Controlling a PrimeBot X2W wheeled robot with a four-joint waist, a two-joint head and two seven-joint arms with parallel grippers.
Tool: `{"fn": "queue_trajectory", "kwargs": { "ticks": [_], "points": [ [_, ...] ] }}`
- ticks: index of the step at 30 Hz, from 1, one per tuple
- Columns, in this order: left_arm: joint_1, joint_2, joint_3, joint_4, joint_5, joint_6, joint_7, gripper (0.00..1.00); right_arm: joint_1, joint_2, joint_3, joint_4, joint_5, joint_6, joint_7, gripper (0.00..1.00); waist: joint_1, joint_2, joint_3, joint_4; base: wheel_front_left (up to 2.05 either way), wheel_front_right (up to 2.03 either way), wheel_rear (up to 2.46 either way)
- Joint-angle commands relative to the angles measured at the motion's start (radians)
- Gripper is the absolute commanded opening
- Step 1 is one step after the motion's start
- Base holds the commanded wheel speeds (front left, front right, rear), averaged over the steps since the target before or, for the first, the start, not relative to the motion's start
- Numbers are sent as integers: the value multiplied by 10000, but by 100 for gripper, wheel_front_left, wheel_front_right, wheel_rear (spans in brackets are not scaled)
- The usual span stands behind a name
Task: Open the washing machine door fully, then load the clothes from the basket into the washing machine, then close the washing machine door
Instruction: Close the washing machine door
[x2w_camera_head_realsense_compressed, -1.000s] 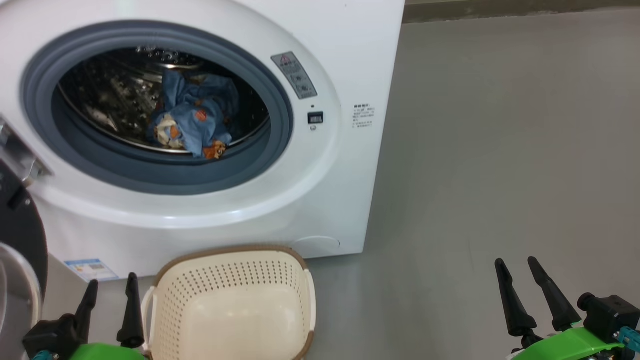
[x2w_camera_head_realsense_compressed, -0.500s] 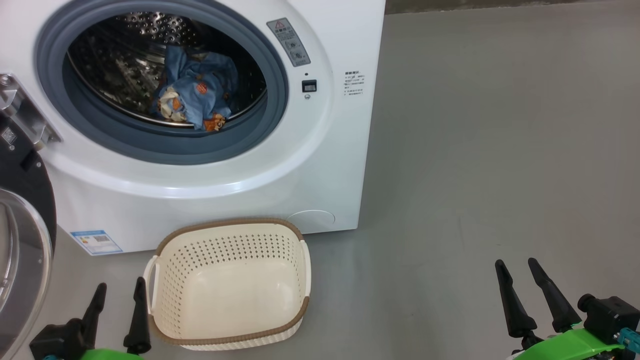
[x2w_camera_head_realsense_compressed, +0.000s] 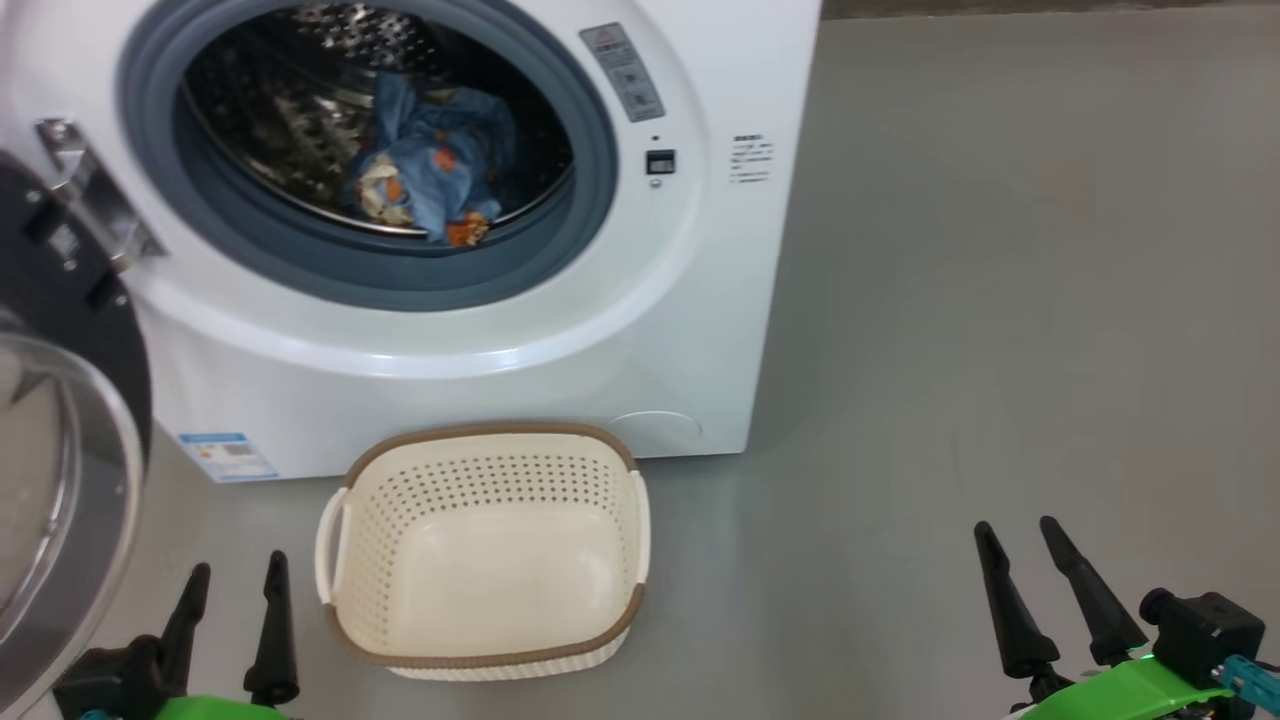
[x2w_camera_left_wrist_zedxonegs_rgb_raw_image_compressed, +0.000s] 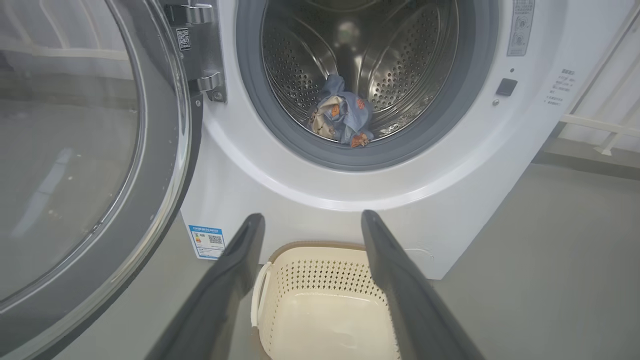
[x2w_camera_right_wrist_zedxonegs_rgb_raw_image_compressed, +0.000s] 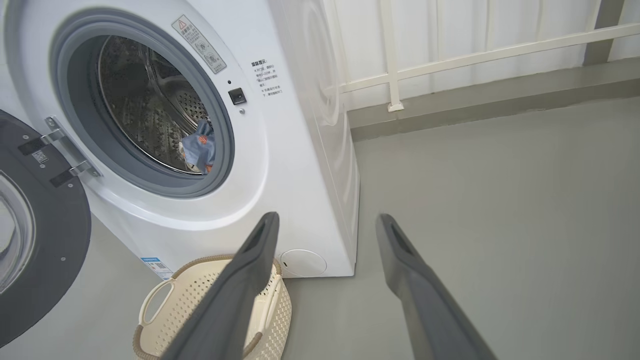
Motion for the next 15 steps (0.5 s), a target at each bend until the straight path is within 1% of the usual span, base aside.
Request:
{"fn": "queue_trajectory", "kwargs": {
  "ticks": [1,5,6,15],
  "points": [
    [-250,181,448,-320,-115,-25,-65,100,-154,-136,382,-252,-21,16,-49,100,0,0,14,416,0,0,0],
    [-92,69,639,-487,-111,-25,-65,100,-327,-168,645,-164,-21,16,-49,100,0,0,-6,989,0,0,0],
    [-92,69,639,-487,-111,-25,-65,100,-327,-168,645,-164,-21,16,-49,100,0,0,-6,989,0,0,0],
    [161,-220,1037,-842,-117,-25,-65,100,-944,-357,1234,57,-8,16,-49,100,0,0,105,2607,0,0,0]
  ]
}}
